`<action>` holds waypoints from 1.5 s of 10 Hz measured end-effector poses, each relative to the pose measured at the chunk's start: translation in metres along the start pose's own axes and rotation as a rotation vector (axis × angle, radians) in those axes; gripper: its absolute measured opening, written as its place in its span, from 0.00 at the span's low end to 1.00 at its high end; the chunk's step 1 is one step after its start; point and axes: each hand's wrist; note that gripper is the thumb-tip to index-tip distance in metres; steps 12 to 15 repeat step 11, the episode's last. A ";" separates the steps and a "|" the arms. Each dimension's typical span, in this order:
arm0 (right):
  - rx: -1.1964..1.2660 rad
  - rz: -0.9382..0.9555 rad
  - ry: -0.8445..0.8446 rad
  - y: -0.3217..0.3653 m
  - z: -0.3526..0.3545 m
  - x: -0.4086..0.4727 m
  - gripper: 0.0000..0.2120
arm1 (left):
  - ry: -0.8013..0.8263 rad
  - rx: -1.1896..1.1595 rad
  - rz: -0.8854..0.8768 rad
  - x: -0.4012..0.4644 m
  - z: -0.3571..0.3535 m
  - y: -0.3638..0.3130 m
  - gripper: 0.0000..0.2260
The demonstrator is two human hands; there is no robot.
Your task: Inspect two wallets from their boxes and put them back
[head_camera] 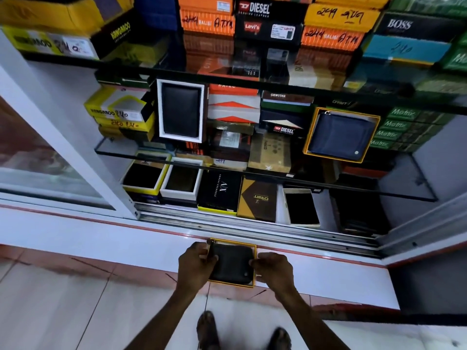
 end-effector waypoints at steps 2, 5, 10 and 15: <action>0.109 0.052 0.012 0.010 0.008 -0.014 0.07 | -0.059 -0.072 0.024 -0.006 0.019 -0.022 0.10; 0.359 0.455 -0.075 0.117 0.074 -0.074 0.06 | -0.275 -0.338 -0.278 -0.005 0.101 -0.136 0.09; 0.175 0.513 -0.158 0.249 0.111 0.002 0.19 | -0.141 -0.420 -0.354 0.134 0.078 -0.234 0.22; 0.164 0.511 -0.124 0.249 0.110 0.006 0.22 | -0.098 -0.383 -0.339 0.138 0.074 -0.228 0.23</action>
Point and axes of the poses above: each hand's wrist, its own x-axis towards the middle knuckle, its own z-axis out of the back of the hand, y = z × x, and after that the axes turned 9 degrees about -z, right-handed
